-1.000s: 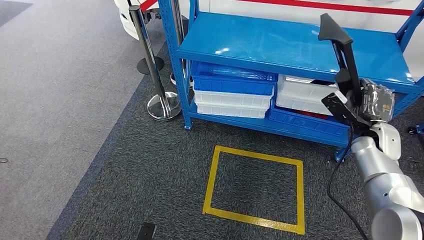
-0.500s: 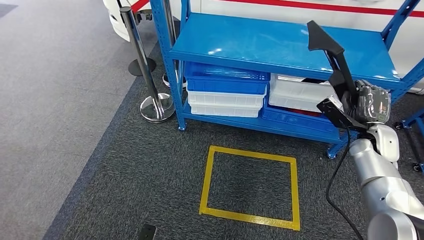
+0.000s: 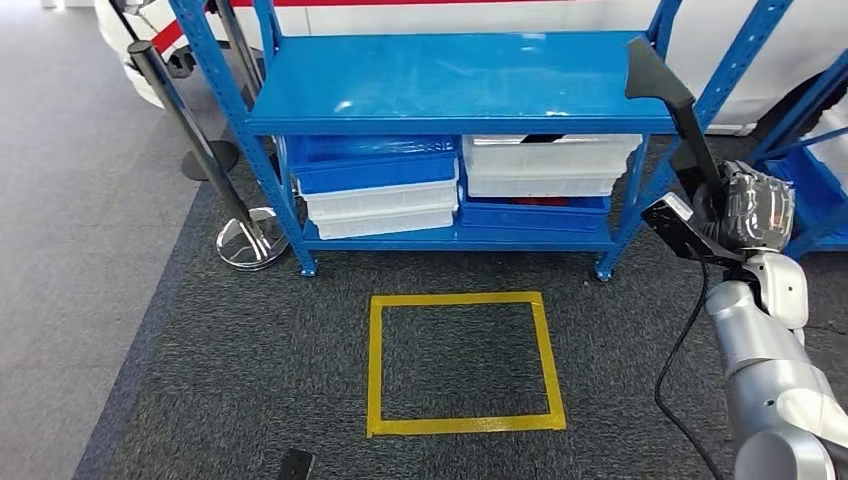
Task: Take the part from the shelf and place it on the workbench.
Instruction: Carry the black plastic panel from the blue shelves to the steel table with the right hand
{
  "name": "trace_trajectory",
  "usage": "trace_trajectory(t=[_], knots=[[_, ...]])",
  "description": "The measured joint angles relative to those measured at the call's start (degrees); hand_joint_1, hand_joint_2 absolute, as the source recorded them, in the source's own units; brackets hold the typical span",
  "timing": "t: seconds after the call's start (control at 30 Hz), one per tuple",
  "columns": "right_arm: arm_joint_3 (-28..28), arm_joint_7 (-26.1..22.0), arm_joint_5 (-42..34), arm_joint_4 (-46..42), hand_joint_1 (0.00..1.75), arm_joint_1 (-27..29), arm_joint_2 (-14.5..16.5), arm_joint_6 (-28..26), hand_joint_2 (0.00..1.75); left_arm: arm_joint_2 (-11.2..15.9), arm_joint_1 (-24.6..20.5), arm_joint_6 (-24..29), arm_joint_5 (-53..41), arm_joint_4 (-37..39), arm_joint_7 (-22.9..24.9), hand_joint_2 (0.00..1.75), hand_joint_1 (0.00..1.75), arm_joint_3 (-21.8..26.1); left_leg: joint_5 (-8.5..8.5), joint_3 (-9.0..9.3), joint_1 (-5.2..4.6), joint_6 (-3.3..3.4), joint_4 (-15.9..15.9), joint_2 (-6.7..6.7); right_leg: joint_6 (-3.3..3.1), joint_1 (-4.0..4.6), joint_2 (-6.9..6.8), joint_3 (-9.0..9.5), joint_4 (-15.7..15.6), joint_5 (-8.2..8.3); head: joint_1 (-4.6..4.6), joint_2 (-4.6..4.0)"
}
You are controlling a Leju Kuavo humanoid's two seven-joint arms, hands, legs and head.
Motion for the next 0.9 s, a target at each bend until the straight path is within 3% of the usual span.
trace_trajectory(t=[0.07,0.1,0.17,0.23,0.3,0.37,0.4,0.43,0.5,0.57,0.67,0.73,0.8,0.83,0.87,0.9], knots=[[-0.7,0.0,0.1,-0.2,1.75,0.0,-0.1,0.0,1.75,0.1,0.0,-0.1,0.0,0.0,0.0,1.75,0.00,0.0,1.57,2.16,-0.11,0.84,-4.7,-2.28,0.44,-0.37,1.41,-0.21,-0.1,0.26,0.02,-0.01],[-1.1,0.0,0.1,-0.2,1.75,0.2,-0.2,-0.1,1.75,0.1,0.0,-0.1,0.0,0.0,0.0,1.75,0.00,-0.1,1.48,2.47,-0.15,0.96,-5.2,-2.56,0.83,-0.69,2.07,-0.41,-0.2,0.49,-0.02,-0.01],[-2.0,-0.3,0.1,-0.4,1.75,0.7,-0.6,-0.1,1.75,0.1,-0.1,-0.2,-0.1,0.1,0.1,1.75,0.00,-0.1,1.85,3.07,-0.23,0.87,-6.7,-1.20,1.65,-1.13,3.04,-0.66,-0.6,0.92,-0.08,-0.01],[-2.8,-0.7,0.1,-0.6,1.75,1.0,-1.1,-0.2,1.75,0.0,-0.2,-0.3,-0.1,0.1,0.0,1.75,0.00,-0.1,2.55,3.98,-0.04,0.93,-8.7,0.42,2.22,-0.74,0.28,-1.42,0.7,-0.14,-0.08,-0.01],[-3.7,-1.1,0.0,-0.8,1.75,1.1,-1.4,-0.2,1.75,-0.1,-0.1,-0.4,-0.1,0.1,0.0,1.75,0.00,-0.2,2.94,4.30,-0.06,1.07,-9.5,1.97,2.63,-0.47,-3.81,-4.06,6.4,-3.33,-0.06,-0.01],[-4.5,-1.2,0.0,-0.8,1.75,1.6,-1.5,-0.2,1.75,-0.1,0.2,-0.5,-0.1,0.1,0.1,1.75,0.00,-0.3,2.80,4.19,-0.05,1.03,-9.3,3.64,3.14,-0.84,-5.12,-6.86,12.5,-5.51,-0.07,0.00],[-4.9,-1.3,0.0,-0.8,1.75,1.9,-1.5,-0.2,1.75,-0.2,0.2,-0.5,-0.1,0.1,0.1,1.75,0.00,-0.3,2.62,4.13,0.02,0.91,-9.1,4.48,3.45,-1.09,-5.40,-7.07,13.0,-5.19,-0.06,-0.01],[-5.3,-1.2,0.2,-0.9,1.75,2.2,-1.6,-0.2,1.75,-0.2,0.2,-0.6,-0.1,0.1,0.1,1.75,0.00,-0.3,2.38,4.05,0.13,0.71,-8.8,5.29,3.75,-1.33,-5.77,-6.10,11.3,-3.93,-0.06,-0.01],[-5.9,-1.2,0.4,-1.3,1.75,2.4,-1.6,-0.2,1.75,-0.2,0.2,-0.8,-0.1,0.1,0.0,1.75,0.00,-0.4,1.68,3.81,0.25,0.13,-7.8,6.81,4.06,-1.52,-7.77,-2.21,4.4,-1.01,-0.06,-0.01],[-6.6,-1.2,0.6,-1.8,1.75,2.6,-1.6,-0.2,1.75,-0.3,0.1,-1.0,-0.1,0.1,0.0,1.75,0.00,-0.4,0.93,3.63,-0.04,-0.58,-6.8,8.03,3.39,-1.30,-9.29,-0.08,0.1,0.10,-0.07,0.00],[-7.9,-1.7,0.8,-2.8,1.75,3.4,-1.9,-0.2,1.75,-0.4,0.1,-1.0,-0.1,0.1,0.0,1.75,0.00,-0.5,0.46,3.76,-0.27,-1.51,-6.5,9.57,1.97,-1.06,-7.93,-0.45,0.0,0.16,-0.08,-0.01],[-9.1,-2.5,1.2,-4.0,1.75,4.2,-2.2,-0.3,1.75,-0.4,0.1,-0.9,-0.1,0.1,0.0,1.75,0.00,-0.5,-1.08,3.30,0.06,-2.07,-5.0,7.97,1.26,-1.25,-6.78,-0.59,-0.2,0.45,-0.08,-0.01],[-10.1,-3.3,1.4,-5.0,1.75,4.7,-2.2,-0.3,1.75,-0.4,0.1,-0.9,-0.1,0.1,0.0,1.75,0.00,-0.5,-4.84,1.15,0.42,-2.36,0.7,4.52,0.70,-1.34,-5.66,-0.76,-0.4,0.72,-0.08,-0.01],[-10.4,-3.5,1.6,-5.2,1.75,5.0,-2.1,-0.3,1.75,-0.4,0.2,-0.9,-0.1,0.1,0.0,1.75,0.00,-0.5,-6.84,-0.43,0.48,-2.36,4.7,3.45,0.51,-1.26,-5.00,-0.86,-0.3,0.80,-0.08,-0.01],[-10.7,-3.7,2.0,-5.4,1.75,5.5,-2.1,-0.3,1.75,-0.4,0.3,-0.8,-0.1,0.1,0.0,1.75,0.00,-0.5,-8.08,-1.76,0.48,-2.32,8.0,3.02,0.42,-1.14,-4.28,-0.93,-0.3,0.88,-0.08,-0.01],[-11.1,-3.8,2.4,-5.7,1.75,6.0,-2.1,-0.2,1.75,-0.4,0.3,-0.8,-0.1,0.1,0.0,1.75,0.00,-0.5,-8.28,-2.40,0.47,-2.19,9.6,2.84,0.38,-1.00,-3.50,-0.97,-0.3,0.94,-0.08,-0.01]])
